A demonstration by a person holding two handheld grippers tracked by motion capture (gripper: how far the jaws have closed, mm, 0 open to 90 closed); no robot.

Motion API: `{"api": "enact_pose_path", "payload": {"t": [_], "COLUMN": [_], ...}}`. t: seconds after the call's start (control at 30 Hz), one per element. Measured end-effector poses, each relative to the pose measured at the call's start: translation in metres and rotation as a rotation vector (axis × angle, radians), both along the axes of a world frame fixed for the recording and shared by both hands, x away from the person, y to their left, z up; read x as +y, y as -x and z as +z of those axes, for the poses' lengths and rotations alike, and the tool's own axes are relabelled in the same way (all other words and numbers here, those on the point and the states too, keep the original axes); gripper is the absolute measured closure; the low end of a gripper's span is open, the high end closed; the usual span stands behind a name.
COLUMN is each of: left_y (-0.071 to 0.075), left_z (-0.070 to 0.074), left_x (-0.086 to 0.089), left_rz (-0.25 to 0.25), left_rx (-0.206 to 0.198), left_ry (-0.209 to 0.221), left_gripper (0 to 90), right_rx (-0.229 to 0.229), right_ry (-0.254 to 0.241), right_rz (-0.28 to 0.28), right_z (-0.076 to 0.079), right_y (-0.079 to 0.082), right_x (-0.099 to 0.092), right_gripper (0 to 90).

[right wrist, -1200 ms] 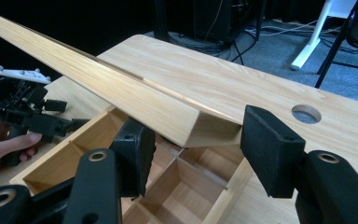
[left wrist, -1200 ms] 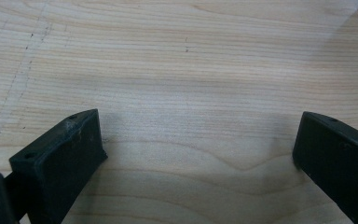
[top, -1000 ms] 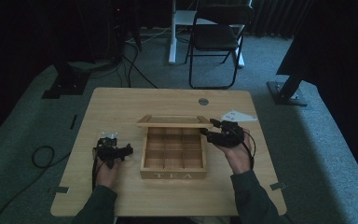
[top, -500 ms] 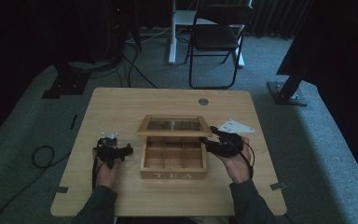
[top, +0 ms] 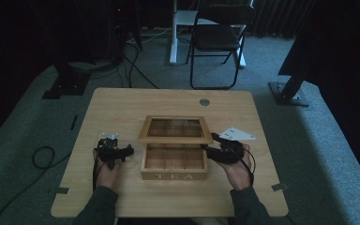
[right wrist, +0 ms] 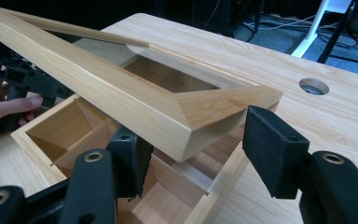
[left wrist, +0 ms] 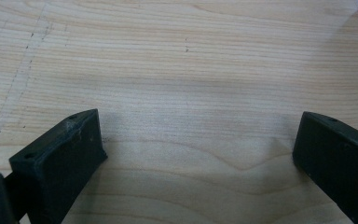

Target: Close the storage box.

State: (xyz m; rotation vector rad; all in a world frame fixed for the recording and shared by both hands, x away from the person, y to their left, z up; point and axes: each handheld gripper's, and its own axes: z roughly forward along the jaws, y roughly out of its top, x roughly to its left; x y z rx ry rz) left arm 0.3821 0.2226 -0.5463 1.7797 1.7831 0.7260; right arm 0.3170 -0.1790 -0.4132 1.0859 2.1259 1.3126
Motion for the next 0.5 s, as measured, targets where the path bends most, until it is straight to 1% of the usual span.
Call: {"api": "enact_pose_path", "payload": {"t": [0.07, 0.17, 0.37, 0.5], "left_y": [0.0, 0.0, -0.0001, 0.0001], "left_z": [0.0, 0.0, -0.0001, 0.0001], "left_x": [0.0, 0.0, -0.0002, 0.0001], "left_rz": [0.0, 0.0, 0.002, -0.001], "left_rx": [0.0, 0.0, -0.002, 0.001], "left_ry": [0.0, 0.0, 0.002, -0.001], "left_gripper": [1.7, 1.7, 1.7, 1.7], "right_rx": [-0.006, -0.01, -0.009, -0.006], "right_ry": [0.011, 0.013, -0.006, -0.006], "right_rz": [-0.006, -0.012, -0.016, -0.013], "right_z": [-0.0012, -0.0029, -0.0064, -0.0098], "right_y": [0.0017, 0.0039, 0.0054, 0.007], "right_x": [0.0007, 0.0015, 0.0015, 0.0012], "right_gripper": [42.5, 42.8, 42.8, 42.5]}}
